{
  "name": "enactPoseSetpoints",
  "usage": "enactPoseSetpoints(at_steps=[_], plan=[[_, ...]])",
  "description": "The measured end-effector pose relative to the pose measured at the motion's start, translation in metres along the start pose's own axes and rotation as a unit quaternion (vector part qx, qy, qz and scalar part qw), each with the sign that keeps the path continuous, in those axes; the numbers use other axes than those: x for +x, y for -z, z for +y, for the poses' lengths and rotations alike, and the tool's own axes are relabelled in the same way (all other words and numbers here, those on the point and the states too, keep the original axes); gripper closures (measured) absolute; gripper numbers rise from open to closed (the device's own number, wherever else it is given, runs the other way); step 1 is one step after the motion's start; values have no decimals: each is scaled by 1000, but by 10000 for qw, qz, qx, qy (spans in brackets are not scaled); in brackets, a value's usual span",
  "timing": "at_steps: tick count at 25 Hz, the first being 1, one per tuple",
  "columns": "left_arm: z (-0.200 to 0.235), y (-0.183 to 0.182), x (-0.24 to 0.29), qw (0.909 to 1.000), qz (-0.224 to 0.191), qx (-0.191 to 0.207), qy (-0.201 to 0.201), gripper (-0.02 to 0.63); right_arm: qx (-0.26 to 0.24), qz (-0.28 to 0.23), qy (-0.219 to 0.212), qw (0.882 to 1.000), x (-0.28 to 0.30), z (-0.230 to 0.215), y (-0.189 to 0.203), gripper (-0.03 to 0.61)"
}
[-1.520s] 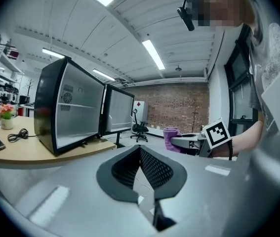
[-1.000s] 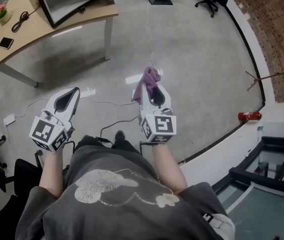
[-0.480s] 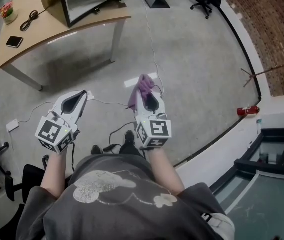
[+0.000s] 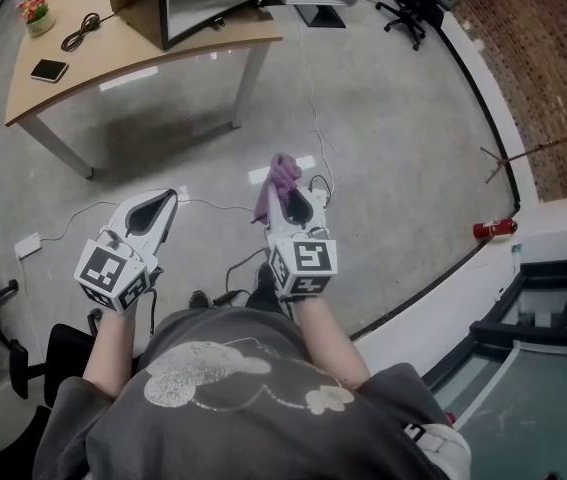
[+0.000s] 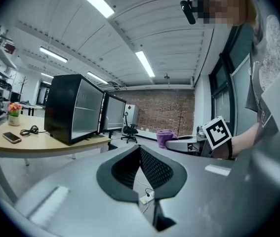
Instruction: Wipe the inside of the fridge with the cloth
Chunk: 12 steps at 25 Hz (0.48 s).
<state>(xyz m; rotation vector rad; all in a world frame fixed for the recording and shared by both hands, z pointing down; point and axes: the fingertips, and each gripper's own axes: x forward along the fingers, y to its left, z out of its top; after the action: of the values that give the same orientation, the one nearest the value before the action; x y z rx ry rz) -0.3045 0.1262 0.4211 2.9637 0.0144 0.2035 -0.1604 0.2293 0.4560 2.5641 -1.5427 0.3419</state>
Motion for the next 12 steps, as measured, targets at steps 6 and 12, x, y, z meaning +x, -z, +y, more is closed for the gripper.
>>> enactPoseSetpoints(at_steps=[6, 12], plan=[[-10, 0, -22, 10000, 6, -6, -86, 597, -66, 25, -104, 9999, -12, 14, 3, 502], [-18, 5, -27, 10000, 23, 35, -75, 597, -142, 38, -173, 9997, -20, 19, 5, 502]])
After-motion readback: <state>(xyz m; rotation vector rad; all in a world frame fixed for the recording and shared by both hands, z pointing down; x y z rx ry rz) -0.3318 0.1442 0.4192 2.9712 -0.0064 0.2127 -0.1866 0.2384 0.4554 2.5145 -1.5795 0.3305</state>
